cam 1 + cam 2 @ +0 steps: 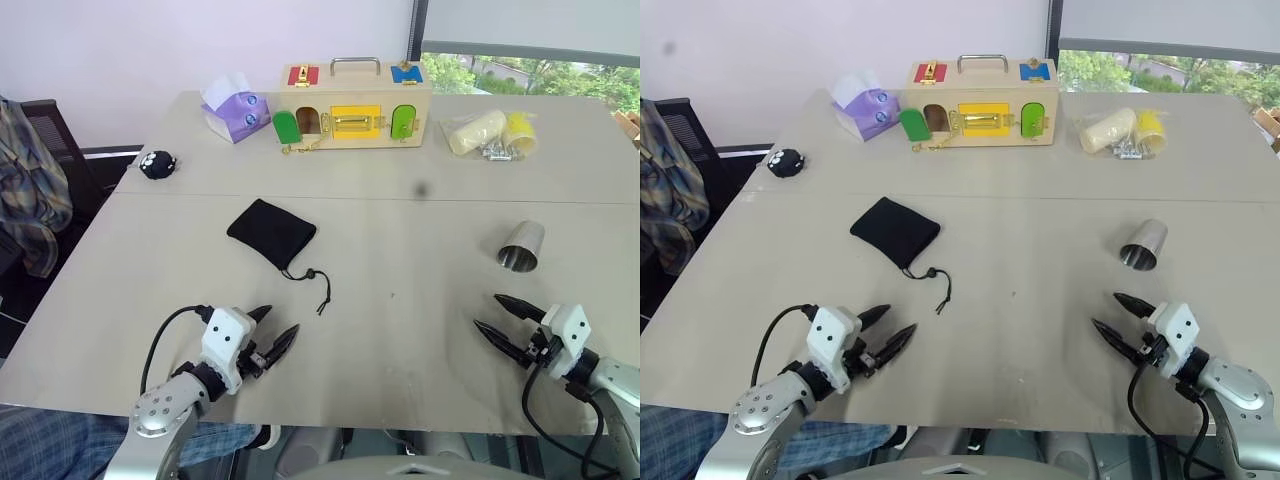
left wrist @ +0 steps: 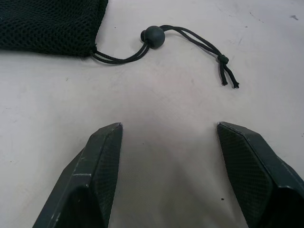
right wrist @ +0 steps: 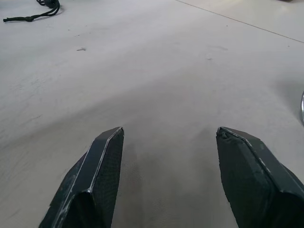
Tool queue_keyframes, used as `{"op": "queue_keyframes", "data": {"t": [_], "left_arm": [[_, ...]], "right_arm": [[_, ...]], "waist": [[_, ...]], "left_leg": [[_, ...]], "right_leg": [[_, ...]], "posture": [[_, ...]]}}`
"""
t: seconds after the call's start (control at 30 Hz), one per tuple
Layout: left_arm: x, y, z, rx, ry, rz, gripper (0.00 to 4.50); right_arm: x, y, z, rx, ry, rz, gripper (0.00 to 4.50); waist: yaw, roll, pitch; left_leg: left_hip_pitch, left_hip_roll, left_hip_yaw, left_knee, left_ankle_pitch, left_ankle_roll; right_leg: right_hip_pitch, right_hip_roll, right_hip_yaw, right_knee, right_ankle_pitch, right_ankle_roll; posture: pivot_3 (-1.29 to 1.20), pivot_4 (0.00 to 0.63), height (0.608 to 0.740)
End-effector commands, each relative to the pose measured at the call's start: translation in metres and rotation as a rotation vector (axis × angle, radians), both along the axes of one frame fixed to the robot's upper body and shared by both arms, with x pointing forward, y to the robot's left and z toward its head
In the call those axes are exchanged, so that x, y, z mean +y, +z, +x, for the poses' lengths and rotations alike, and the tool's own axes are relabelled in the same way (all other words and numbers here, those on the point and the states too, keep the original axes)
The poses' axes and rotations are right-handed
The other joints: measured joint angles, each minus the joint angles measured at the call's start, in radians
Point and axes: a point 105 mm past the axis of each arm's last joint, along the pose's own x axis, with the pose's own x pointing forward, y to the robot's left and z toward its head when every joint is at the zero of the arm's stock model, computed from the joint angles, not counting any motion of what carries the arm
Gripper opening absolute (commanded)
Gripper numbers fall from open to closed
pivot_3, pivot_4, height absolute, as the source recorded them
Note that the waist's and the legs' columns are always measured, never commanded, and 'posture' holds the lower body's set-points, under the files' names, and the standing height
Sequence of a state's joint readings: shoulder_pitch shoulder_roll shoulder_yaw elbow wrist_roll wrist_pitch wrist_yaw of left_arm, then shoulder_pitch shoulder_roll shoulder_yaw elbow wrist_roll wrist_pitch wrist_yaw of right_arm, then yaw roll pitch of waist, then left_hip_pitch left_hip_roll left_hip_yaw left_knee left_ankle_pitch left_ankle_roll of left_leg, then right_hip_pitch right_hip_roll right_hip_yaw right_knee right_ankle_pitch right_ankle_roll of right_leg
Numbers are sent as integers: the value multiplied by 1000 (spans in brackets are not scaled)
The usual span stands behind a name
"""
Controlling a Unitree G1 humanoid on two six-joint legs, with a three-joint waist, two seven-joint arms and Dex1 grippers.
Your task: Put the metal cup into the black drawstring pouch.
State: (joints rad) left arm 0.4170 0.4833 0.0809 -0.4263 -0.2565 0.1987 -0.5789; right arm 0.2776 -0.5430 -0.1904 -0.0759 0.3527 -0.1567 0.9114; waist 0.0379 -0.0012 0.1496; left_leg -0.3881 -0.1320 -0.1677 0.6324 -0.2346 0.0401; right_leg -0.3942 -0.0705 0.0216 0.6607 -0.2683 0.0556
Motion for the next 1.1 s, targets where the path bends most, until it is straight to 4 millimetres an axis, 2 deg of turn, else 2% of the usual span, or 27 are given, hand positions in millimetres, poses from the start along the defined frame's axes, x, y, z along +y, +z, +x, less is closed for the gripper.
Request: {"op": "queue_keyframes", "data": {"t": [0.03, 0.77, 0.87, 0.97, 1.03, 1.1], "left_arm": [[6, -2, -1, 14, 16, 18, 3264], [1, 3, 9, -3, -6, 2, 3264], [-1, 14, 14, -57, -4, -20, 3264], [-1, 34, 29, -161, 83, -50, 3264], [-2, 38, 34, -194, 112, -42, 3264], [-11, 48, 43, -253, 156, -33, 3264]], "right_arm": [[1, 8, 1, -34, 18, -8, 3108], [7, 12, 2, -49, 40, -6, 3108], [16, 15, 1, -62, 88, 3, 3108], [35, 26, -5, -60, 168, 103, 3108], [42, 29, -10, -37, 212, 143, 3108], [52, 32, -14, -54, 269, 121, 3108]], "waist": [[0, 0, 0], [2, 0, 0], [2, 0, 0], [4, -1, 1], [3, -2, 1], [3, -3, 1]], "left_leg": [[0, 0, 0, 0, 0, 0], [0, 0, 0, 0, 0, 0], [0, 0, 0, 0, 0, 0], [-1, 0, 0, 0, 0, 0], [-1, 0, -2, 1, 0, 0], [-1, 0, -2, 1, 0, 0]], "right_leg": [[0, 0, 0, 0, 0, 0], [0, 0, 0, 0, 0, 0], [0, 0, 0, 0, 0, 0], [0, 0, -1, 0, 0, 0], [0, 0, -2, 0, 1, 1], [0, 0, -2, 0, 1, 0]], "posture": [[0, 150, 740], [0, 150, 740], [0, 150, 740], [0, 150, 740], [0, 150, 740], [0, 150, 740]]}}
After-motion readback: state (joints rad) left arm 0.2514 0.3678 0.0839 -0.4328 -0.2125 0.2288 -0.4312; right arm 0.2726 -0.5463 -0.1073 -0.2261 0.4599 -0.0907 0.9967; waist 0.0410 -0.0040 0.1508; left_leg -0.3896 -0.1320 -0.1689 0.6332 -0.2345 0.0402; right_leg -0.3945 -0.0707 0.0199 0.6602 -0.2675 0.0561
